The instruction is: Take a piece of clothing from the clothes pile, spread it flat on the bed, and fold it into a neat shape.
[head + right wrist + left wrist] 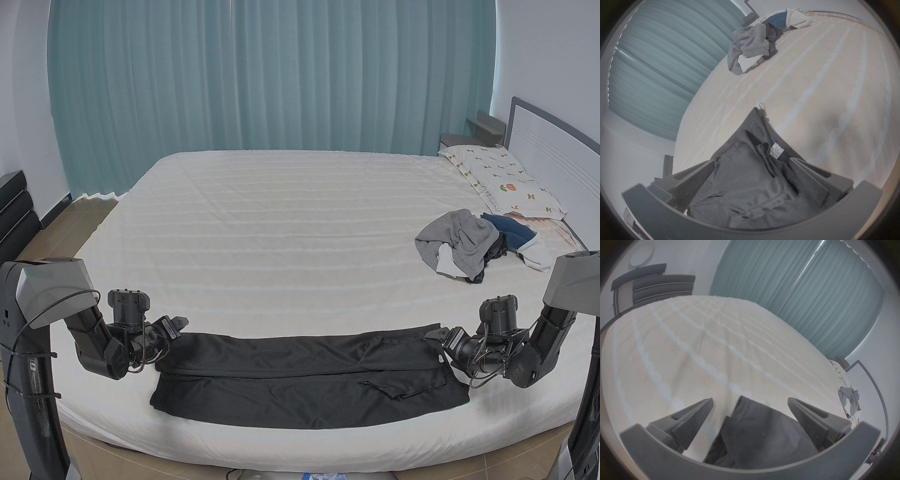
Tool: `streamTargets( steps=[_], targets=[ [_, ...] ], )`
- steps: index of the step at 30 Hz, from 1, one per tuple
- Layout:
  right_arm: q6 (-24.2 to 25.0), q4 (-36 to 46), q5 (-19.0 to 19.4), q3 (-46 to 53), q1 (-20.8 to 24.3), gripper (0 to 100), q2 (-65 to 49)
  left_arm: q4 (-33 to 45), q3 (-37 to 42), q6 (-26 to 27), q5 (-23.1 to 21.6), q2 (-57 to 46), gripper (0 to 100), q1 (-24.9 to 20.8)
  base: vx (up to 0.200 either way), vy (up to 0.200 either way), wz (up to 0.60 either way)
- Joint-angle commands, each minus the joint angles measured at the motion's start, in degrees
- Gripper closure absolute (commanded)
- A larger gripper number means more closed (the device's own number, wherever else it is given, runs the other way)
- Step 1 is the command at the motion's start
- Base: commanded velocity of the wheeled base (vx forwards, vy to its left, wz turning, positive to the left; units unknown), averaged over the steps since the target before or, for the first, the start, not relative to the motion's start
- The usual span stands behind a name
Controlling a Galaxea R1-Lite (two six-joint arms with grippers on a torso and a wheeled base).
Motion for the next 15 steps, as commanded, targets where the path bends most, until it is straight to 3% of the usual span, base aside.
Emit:
streamTargets(
  steps=[1, 3, 4, 15],
  targets=[
    [0.11, -1.32, 0.34, 1.89, -1.39, 0, -1.37, 0.07, -1.92, -0.07, 0.03, 2.91, 0, -0.79, 0.0, 0.0, 0.0],
    [0.11, -1.76, 0.34, 2.24, -1.39, 0, -1.11, -0.02, -2.27, -0.07, 0.03, 3.43, 0, -0.79, 0.0, 0.0, 0.0],
    [0.11, -1.93, 0.34, 2.51, -1.3, 0, -1.02, -0.11, -2.71, -0.16, 0.56, 3.87, 100, -0.79, 0.0, 0.0, 0.0],
    [0.37, -1.93, 0.43, 3.21, -1.39, 0, -0.84, -0.28, -2.45, -4.11, 2.67, 3.87, 100, 1.23, 0.0, 0.0, 0.0]
  ],
)
